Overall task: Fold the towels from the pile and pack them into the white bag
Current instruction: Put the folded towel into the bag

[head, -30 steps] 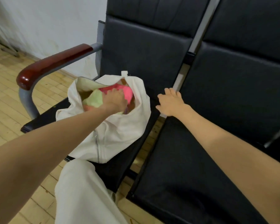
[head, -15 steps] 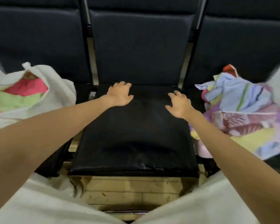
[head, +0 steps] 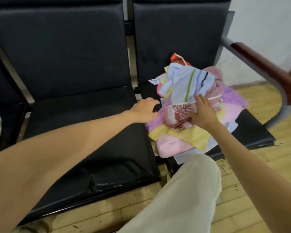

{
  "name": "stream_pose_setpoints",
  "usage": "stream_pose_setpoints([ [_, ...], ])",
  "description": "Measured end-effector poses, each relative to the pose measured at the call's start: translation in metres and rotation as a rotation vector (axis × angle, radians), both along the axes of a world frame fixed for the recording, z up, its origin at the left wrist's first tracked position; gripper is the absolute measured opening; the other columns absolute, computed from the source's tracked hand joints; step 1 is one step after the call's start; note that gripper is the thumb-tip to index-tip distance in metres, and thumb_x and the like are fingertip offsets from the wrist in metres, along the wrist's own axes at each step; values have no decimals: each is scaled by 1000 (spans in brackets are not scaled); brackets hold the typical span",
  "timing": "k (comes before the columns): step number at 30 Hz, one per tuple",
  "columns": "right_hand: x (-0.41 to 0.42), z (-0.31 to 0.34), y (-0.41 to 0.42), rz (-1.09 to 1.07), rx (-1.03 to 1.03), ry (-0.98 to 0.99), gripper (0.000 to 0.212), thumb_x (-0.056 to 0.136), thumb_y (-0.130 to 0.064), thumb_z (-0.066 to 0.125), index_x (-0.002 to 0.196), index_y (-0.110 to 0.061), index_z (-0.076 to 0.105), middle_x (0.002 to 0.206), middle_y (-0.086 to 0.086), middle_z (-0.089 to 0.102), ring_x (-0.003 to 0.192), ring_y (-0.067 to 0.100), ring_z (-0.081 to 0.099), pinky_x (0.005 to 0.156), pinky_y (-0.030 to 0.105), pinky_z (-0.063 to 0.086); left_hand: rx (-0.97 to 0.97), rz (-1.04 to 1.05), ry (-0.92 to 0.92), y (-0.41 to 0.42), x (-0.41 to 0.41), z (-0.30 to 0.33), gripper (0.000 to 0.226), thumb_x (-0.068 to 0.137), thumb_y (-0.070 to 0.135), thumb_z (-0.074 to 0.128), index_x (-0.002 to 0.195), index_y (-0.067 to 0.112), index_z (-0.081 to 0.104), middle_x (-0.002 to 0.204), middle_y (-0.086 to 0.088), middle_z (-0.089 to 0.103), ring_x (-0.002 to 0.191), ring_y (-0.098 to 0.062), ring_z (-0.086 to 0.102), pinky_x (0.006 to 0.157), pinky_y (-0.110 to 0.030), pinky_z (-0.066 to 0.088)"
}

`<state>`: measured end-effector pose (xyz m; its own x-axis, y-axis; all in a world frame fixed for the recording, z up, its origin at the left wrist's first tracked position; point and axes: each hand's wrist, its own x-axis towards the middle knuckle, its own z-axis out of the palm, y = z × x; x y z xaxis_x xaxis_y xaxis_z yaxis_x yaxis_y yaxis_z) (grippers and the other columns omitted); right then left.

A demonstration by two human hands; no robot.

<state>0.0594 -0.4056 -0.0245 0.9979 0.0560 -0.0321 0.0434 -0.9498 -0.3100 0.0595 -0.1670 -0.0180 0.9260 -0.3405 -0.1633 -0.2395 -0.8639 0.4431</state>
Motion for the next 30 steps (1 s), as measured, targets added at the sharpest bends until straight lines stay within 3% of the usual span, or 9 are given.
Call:
stream_pose_setpoints([
  [2,7,-8,-10,26,-21,-3,65,94,-23,52,149,-9,21,155,14,23,143,33,19,116,49,16,-25,-44,1,-17,9,-4,50,93,33,53,140,18,45,140,-10,45,127,-31,44,101,-46,42],
  [4,11,-12,-17,48,-110,-119,52,94,-37,42,138,-8,42,136,20,47,130,37,37,111,47,19,-30,-70,10,-30,18,-5,47,92,38,51,134,16,51,133,-9,50,122,-31,48,99,-44,42],
  [6,10,-13,-21,29,-141,-306,58,90,-48,26,103,-8,66,101,20,64,105,39,51,100,44,26,-48,-79,4,-39,28,-6,51,87,42,47,129,14,55,131,-9,53,121,-30,49,100,-43,42],
  [9,6,-12,-27,-83,-82,-397,63,93,-45,25,66,-6,67,70,20,64,89,39,53,96,43,30,-114,-53,-58,-52,45,-7,43,91,32,50,129,13,56,133,-8,55,123,-26,50,101,-36,40],
  [13,0,-22,-45,-235,-120,-213,61,100,-39,27,68,-1,61,78,26,64,90,41,56,93,44,33,-265,-10,-113,-79,61,-4,30,96,19,53,122,7,59,127,-6,59,114,-20,55,82,-17,36],
  [16,-5,-28,-55,-325,5,-85,50,101,-36,29,72,-3,51,84,22,61,90,39,58,90,44,36,-323,-8,-105,-103,69,-7,25,92,22,60,109,4,66,114,-10,66,104,-20,59,79,-19,40],
  [23,-4,-31,-48,-397,178,-335,27,91,-23,48,101,2,47,98,22,55,93,38,47,80,47,37,-240,131,-28,-136,80,-22,16,84,33,70,80,19,63,105,-10,53,93,-22,52,85,-33,46],
  [27,-2,-25,-33,-209,199,-407,27,85,-11,52,109,2,50,104,20,53,96,36,47,83,42,36,-908,428,221,-131,72,12,25,94,15,54,69,16,56,73,-2,57,68,-12,52,67,-27,45],
  [30,1,-15,-21,-178,323,-406,34,85,-8,53,116,3,47,111,21,52,105,36,46,88,39,34,-1403,473,539,-108,74,50,26,100,18,40,102,5,62,107,-15,66,93,-27,64,86,-37,52],
])
